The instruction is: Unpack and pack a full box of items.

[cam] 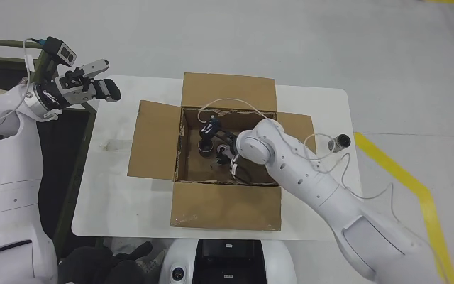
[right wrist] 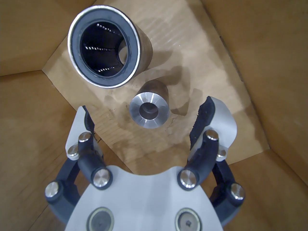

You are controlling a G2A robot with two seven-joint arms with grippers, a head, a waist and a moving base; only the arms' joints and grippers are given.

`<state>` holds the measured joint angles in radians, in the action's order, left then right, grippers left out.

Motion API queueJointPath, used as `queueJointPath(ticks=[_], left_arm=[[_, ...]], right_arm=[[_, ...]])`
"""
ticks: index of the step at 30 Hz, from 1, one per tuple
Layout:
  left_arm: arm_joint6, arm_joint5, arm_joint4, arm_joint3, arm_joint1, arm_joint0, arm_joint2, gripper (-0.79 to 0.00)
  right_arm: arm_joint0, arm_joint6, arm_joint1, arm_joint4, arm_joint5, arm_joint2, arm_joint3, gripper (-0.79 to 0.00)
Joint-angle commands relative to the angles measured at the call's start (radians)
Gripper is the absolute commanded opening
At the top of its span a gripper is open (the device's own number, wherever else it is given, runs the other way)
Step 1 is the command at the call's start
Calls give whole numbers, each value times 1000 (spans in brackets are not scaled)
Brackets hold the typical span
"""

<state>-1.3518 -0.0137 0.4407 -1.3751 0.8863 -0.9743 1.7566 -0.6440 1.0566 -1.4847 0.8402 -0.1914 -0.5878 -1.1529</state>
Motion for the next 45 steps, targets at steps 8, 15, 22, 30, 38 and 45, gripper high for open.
queueJointPath(ticks=[8,15,22,30,38,45], left_arm=[[0,0,0,0,0,0,0,0],[0,0,0,0,0,0,0,0],[0,0,0,0,0,0,0,0],[0,0,0,0,0,0,0,0],[0,0,0,0,0,0,0,0],[0,0,0,0,0,0,0,0]], right_arm=[[18,12,-20,-3,-8,14,35,-117],[19,-5,-26,12,-22,14,42,-563],[9,-13,-24,33,-30,1,23,-785],[-46,52,11,57,-13,-75,-117,-785],[-123,137,55,104,-14,-164,-314,-785],[-198,196,87,98,-26,-246,-480,-785]])
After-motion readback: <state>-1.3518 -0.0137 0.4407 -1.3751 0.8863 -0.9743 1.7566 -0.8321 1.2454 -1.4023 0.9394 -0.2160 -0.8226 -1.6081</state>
